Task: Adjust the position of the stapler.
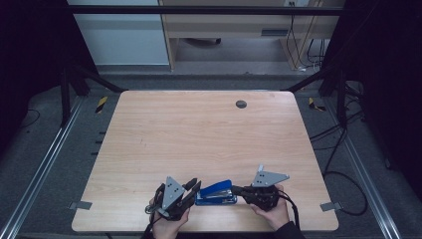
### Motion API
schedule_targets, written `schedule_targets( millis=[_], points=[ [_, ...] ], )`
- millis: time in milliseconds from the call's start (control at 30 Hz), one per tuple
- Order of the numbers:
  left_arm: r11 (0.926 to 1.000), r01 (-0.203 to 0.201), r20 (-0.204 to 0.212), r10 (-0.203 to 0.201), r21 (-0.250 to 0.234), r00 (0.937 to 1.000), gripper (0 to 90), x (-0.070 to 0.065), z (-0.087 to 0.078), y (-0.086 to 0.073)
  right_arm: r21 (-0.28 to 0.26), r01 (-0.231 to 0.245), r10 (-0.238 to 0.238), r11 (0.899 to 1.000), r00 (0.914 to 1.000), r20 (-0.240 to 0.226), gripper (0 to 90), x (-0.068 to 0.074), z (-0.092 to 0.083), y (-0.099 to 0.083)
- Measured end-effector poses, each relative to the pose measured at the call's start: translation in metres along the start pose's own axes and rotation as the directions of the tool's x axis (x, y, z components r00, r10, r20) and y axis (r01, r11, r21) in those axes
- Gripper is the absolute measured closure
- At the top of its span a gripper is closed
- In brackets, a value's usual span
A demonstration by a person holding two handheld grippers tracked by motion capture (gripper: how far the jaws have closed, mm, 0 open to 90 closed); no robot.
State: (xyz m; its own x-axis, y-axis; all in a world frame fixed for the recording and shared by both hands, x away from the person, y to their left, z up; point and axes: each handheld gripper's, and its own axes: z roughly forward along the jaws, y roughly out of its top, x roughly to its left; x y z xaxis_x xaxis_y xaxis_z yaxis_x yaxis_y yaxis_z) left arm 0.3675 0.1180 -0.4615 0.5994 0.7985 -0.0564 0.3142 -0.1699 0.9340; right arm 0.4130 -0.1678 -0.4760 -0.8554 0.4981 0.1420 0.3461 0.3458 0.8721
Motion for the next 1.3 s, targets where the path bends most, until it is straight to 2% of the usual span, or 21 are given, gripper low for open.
schedule_targets(
  millis=[167, 267, 333, 400, 633, 700, 867, 967, 1300],
  points=[
    [0.9989, 0.025, -0.018, -0.026, -0.04, 0.9995, 79.8, -0.009, -0.004, -0.011, 0.002, -0.003, 0.003, 1.0, 1.0, -0.004, 90.0, 0.0, 0.001, 0.0],
    [0.9966, 0.054, -0.009, -0.054, -0.063, 0.9985, 81.6, -0.016, -0.006, -0.015, -0.001, -0.005, 0.005, 1.0, 1.0, -0.007, 90.0, -0.001, 0.001, 0.0],
    [0.9966, 0.049, -0.015, -0.05, -0.066, 0.9986, 82.3, -0.022, -0.006, -0.018, -0.002, -0.008, 0.008, 1.0, 0.9999, -0.009, 90.0, -0.001, 0.001, 0.0],
    [0.998, 0.029, -0.025, -0.03, -0.056, 0.9992, 83.5, -0.032, -0.003, -0.024, -0.006, -0.012, 0.012, 1.0, 0.9999, -0.008, 90.0, -0.001, 0.001, 0.001],
    [0.999, 0.027, -0.037, -0.029, -0.034, 0.9989, 86.6, -0.049, 0.007, -0.035, -0.009, -0.016, 0.016, 1.0, 0.9998, -0.012, 90.0, -0.002, 0.001, 0.001],
    [0.9993, 0.027, -0.053, -0.029, -0.027, 0.9982, 87.6, -0.056, 0.013, -0.039, -0.008, -0.02, 0.02, 1.0, 0.9997, -0.013, 90.0, -0.002, 0.001, 0.001],
    [0.9988, 0.042, -0.069, -0.044, -0.025, 0.9966, 89.3, -0.065, 0.021, -0.044, -0.01, -0.026, 0.026, 1.0, 0.9995, -0.016, 90.0, -0.002, 0.001, 0.001],
    [0.9992, 0.033, -0.088, -0.035, -0.02, 0.9955, 89.5, -0.071, 0.027, -0.048, -0.011, -0.028, 0.028, 1.0, 0.9995, -0.018, 90.0, -0.003, 0.001, 0.001],
    [0.9995, 0.03, -0.072, -0.03, 0.006, 0.997, 89.5, -0.081, 0.05, -0.056, -0.008, -0.028, 0.028, 1.0, 0.9994, -0.02, 90.0, -0.003, 0.002, 0.001]
  ],
)
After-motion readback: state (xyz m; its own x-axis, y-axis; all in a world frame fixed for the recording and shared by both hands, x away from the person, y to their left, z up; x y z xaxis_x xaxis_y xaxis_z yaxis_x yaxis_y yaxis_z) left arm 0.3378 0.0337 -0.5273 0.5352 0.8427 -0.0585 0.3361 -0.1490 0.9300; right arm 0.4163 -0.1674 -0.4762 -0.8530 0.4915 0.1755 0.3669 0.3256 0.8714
